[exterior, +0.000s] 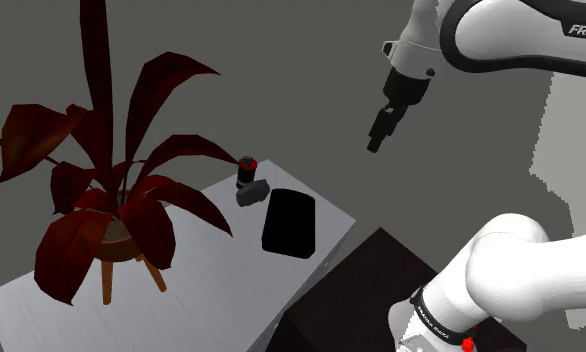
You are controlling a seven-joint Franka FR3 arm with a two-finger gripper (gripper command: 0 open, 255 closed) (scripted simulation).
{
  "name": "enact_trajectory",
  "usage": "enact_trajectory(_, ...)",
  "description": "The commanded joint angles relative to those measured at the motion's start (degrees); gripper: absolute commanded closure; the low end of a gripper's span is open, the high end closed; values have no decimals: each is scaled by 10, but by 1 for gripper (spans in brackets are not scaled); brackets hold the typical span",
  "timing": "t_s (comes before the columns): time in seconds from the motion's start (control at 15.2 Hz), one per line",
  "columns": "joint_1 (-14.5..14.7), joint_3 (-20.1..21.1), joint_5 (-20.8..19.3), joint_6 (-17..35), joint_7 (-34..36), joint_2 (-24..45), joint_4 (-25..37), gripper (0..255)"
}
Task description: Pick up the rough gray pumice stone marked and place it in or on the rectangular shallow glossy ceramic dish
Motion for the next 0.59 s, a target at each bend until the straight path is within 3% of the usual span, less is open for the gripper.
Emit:
enact_trajectory(0.0, 0, 0, 0, 0, 0, 0, 0, 0)
enact_trajectory(0.53, 5, -71, -16, 160, -115, 121, -30, 0)
